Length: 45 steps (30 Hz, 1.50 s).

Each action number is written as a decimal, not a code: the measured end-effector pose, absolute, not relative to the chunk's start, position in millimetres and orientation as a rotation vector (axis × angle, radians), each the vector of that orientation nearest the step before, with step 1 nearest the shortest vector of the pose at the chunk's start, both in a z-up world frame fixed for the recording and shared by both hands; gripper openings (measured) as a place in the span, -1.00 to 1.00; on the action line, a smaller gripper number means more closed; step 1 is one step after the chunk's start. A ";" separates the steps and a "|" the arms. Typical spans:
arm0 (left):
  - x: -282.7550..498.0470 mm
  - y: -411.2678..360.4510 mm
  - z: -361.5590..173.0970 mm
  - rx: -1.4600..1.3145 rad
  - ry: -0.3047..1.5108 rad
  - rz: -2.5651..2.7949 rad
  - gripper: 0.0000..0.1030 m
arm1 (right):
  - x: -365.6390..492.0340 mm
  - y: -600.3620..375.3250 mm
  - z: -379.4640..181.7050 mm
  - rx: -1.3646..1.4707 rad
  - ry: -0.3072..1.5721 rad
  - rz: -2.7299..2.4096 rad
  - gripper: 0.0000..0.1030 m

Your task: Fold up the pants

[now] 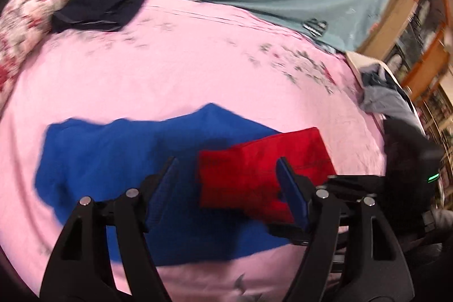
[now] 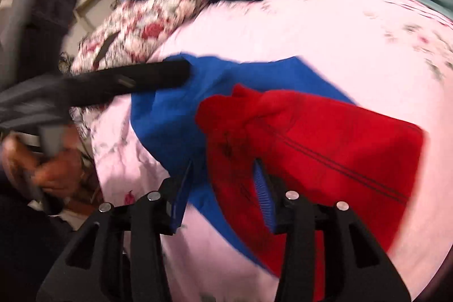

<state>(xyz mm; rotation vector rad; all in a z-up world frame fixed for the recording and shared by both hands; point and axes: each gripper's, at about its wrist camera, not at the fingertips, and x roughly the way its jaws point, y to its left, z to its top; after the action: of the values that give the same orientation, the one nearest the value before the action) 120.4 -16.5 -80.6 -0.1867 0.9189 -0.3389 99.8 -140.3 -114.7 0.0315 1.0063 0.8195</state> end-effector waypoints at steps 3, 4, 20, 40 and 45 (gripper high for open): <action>137.1 -43.2 -100.5 -0.149 0.961 -0.384 0.40 | 93.2 -177.7 -106.0 0.118 1.019 0.773 -0.14; 142.3 -51.6 -109.1 -0.106 0.983 -0.367 0.40 | 91.6 -190.0 -104.7 0.152 1.021 0.753 -0.14; 155.1 -24.1 -155.4 -0.259 1.144 -0.277 0.40 | 95.5 -226.8 -97.6 0.126 0.992 0.649 -0.05; 162.0 -45.6 -147.1 -0.231 1.143 -0.396 0.30 | 38.9 -189.1 -129.2 -0.436 0.882 0.343 -0.81; 153.8 -61.9 -164.4 -0.111 1.108 -0.369 0.35 | 30.5 -198.8 -157.5 -0.432 0.926 0.285 -0.48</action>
<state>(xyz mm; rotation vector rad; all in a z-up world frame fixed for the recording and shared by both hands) 153.8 -61.9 -164.4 -0.1115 1.1083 -0.3687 30.5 -198.8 -157.5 -0.4318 0.9260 0.2849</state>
